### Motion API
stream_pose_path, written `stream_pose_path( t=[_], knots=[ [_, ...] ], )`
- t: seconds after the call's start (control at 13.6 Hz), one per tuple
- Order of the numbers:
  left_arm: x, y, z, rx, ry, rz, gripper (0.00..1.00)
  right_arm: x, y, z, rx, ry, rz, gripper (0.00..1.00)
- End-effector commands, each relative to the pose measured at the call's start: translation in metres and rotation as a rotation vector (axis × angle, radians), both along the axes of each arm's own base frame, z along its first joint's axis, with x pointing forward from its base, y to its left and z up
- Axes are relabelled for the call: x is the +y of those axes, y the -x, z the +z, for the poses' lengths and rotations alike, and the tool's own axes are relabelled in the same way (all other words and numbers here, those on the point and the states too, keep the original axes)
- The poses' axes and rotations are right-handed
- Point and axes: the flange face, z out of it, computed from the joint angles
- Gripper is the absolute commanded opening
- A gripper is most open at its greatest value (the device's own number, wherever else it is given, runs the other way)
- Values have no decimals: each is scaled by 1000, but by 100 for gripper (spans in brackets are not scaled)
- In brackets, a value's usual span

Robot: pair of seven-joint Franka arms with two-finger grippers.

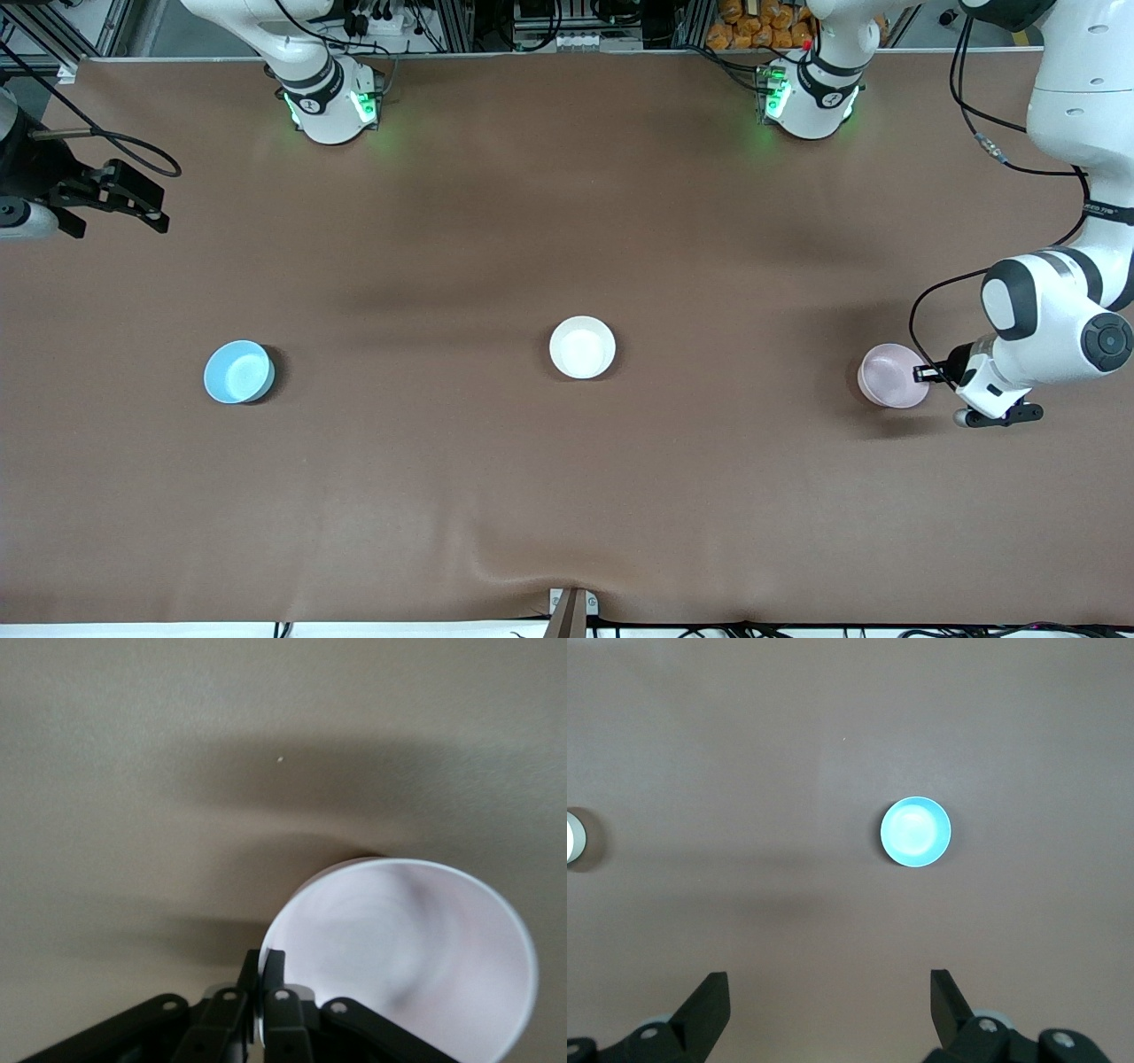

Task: Stack pink and blue bowls on white bowl
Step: 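Carry the pink bowl with the left gripper onto the white bowl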

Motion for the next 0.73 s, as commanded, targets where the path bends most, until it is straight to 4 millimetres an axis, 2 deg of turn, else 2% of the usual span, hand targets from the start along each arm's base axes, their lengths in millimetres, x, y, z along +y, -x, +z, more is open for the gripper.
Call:
stream_pose_path(
  t=[0.0, 0.15, 0.22, 0.37, 0.44, 0.66],
  knots=[
    [-6, -3, 7, -17, -6, -27, 0, -1, 1, 3, 0, -1, -6, 100],
    [-12, -6, 25, -40, -4, -33, 0, -1, 1, 3, -1, -2, -6, 100],
    [-26, -9, 36, -50, 8, -42, 0, -1, 1, 3, 0, -1, -6, 100],
    [-56, -13, 55, -62, 29, -70, 0, -1, 1, 3, -1, -2, -6, 100],
    [-72, -11, 56, -37, 49, -110, 0, -1, 1, 3, 0, -1, -6, 100],
    [-140, -19, 75, -55, 102, -159, 0, -1, 1, 3, -1, -2, -6, 100]
  ],
)
